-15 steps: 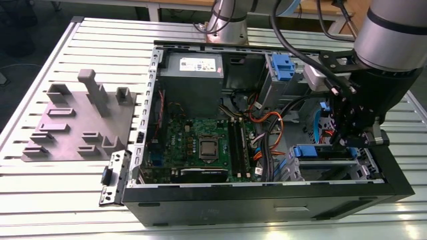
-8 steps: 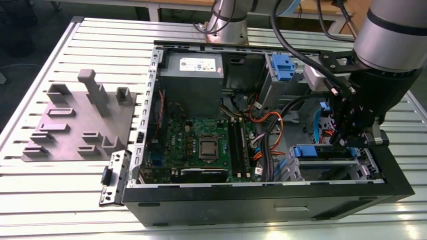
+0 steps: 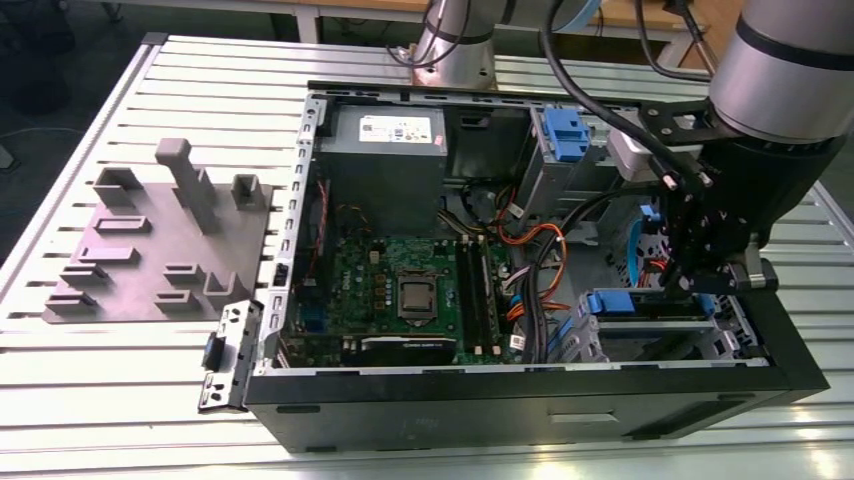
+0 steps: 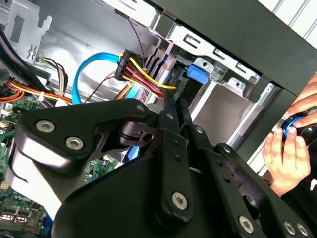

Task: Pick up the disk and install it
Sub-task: 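Insert the first disk wire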

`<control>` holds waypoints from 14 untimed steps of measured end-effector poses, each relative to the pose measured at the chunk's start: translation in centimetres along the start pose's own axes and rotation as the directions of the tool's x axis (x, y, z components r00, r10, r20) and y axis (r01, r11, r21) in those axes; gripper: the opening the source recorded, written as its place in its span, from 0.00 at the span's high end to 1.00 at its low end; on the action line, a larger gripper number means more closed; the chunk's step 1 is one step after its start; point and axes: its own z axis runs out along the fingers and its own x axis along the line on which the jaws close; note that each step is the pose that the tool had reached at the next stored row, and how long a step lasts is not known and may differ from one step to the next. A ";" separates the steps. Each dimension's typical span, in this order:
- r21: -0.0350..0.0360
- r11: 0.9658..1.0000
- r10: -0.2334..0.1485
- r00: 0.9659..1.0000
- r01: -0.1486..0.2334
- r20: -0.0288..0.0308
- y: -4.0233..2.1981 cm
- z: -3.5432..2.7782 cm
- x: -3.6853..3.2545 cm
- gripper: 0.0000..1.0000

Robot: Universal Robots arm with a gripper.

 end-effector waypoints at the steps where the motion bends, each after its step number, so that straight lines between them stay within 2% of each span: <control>1: 0.000 1.000 0.000 1.000 0.000 0.000 0.00 0.00 0.00 0.84; 14: 0.000 1.000 0.000 1.000 0.000 0.001 0.04 0.22 0.00 0.84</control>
